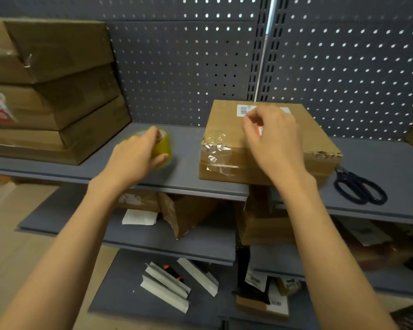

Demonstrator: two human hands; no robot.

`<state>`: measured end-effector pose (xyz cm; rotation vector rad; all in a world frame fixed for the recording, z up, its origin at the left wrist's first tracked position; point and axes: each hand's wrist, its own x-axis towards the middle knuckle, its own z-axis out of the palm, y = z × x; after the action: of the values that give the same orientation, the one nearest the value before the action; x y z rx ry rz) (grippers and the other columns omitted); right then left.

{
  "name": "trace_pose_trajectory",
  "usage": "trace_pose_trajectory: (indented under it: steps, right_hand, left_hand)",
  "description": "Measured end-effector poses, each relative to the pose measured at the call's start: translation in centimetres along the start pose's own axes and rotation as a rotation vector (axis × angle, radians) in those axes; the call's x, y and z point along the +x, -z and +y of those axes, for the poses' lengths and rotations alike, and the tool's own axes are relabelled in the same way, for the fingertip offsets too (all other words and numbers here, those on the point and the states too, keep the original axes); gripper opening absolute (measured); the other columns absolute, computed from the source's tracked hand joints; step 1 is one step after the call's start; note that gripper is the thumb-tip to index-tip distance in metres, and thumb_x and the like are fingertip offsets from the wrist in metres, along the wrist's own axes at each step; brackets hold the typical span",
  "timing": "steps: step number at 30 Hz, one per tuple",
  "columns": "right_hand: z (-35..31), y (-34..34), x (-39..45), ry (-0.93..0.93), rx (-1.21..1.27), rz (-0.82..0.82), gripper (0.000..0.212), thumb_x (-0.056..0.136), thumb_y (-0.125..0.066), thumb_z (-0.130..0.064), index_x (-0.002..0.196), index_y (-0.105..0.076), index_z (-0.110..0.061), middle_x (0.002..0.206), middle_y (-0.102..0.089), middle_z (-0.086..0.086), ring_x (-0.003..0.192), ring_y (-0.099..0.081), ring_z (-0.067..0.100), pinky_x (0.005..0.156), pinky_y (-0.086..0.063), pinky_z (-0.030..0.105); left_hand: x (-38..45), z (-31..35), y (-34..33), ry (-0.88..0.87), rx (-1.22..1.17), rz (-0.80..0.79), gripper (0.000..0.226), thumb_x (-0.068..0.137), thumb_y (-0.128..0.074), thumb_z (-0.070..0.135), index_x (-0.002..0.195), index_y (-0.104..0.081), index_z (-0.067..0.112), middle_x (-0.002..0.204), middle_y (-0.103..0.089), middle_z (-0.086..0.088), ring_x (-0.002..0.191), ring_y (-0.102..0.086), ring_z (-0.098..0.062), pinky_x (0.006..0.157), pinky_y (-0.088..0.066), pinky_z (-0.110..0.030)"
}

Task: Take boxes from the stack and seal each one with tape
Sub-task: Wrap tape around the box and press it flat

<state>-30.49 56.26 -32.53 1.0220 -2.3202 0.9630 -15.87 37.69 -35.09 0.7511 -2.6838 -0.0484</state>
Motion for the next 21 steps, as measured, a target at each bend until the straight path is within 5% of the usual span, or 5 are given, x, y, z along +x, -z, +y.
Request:
trace_pose_trajectory:
  steps: [9, 13, 17, 19, 21]
  right_hand:
    - [-1.6, -1.6, -0.8, -0.072, -0.056, 0.015, 0.026, 0.1, -0.045, -0.026, 0.109, -0.065, -0.012, 0.105, -0.064, 0.001, 0.096, -0.057, 0.016, 0.076, -0.041, 0.028]
    - [-1.6, -2.1, -1.3, -0.093, -0.066, 0.029, 0.026, 0.1, -0.046, -0.026, 0.109, -0.064, -0.011, 0.1, -0.062, -0.002, 0.088, -0.052, 0.008, 0.075, -0.04, 0.024]
    - [-1.7, -2.5, -1.5, -0.07, -0.046, 0.032, 0.029, 0.102, -0.041, -0.025, 0.091, -0.064, -0.011, 0.082, -0.06, -0.002, 0.075, -0.055, 0.014, 0.069, -0.038, 0.027]
    - [-1.9, -2.6, -1.5, -0.045, 0.007, -0.016, 0.037, 0.103, -0.037, -0.027, 0.081, -0.061, -0.008, 0.07, -0.054, -0.002, 0.067, -0.051, 0.017, 0.065, -0.034, 0.031]
    - [-2.4, -2.5, -1.6, -0.006, 0.095, -0.084, 0.04, 0.104, -0.032, -0.027, 0.094, -0.066, -0.008, 0.082, -0.064, 0.001, 0.078, -0.058, 0.019, 0.071, -0.04, 0.035]
  left_hand:
    - [1.9, -2.0, -3.7, -0.125, 0.008, -0.031, 0.031, 0.094, -0.055, 0.028, 0.113, -0.045, 0.005, 0.107, -0.061, -0.021, 0.095, -0.056, -0.041, 0.064, -0.028, -0.035]
    - [2.4, -2.1, -3.9, -0.161, -0.027, -0.045, 0.031, 0.096, -0.051, 0.033, 0.104, -0.049, 0.003, 0.103, -0.061, -0.021, 0.094, -0.055, -0.039, 0.074, -0.038, -0.04]
    - [2.9, -1.1, -3.1, -0.214, -0.07, 0.056, 0.041, 0.102, -0.034, 0.03, 0.121, -0.055, 0.0, 0.122, -0.054, -0.021, 0.112, -0.047, -0.037, 0.095, -0.036, -0.043]
    - [2.8, 1.0, -1.6, -0.314, -0.296, 0.062, 0.042, 0.104, -0.03, 0.026, 0.135, -0.048, 0.004, 0.139, -0.047, -0.015, 0.13, -0.039, -0.03, 0.108, -0.025, -0.03]
    - [2.7, 3.4, -0.5, -0.437, -0.418, 0.031, 0.047, 0.103, -0.027, 0.027, 0.143, -0.04, 0.005, 0.149, -0.039, -0.01, 0.141, -0.03, -0.022, 0.11, -0.013, -0.018]
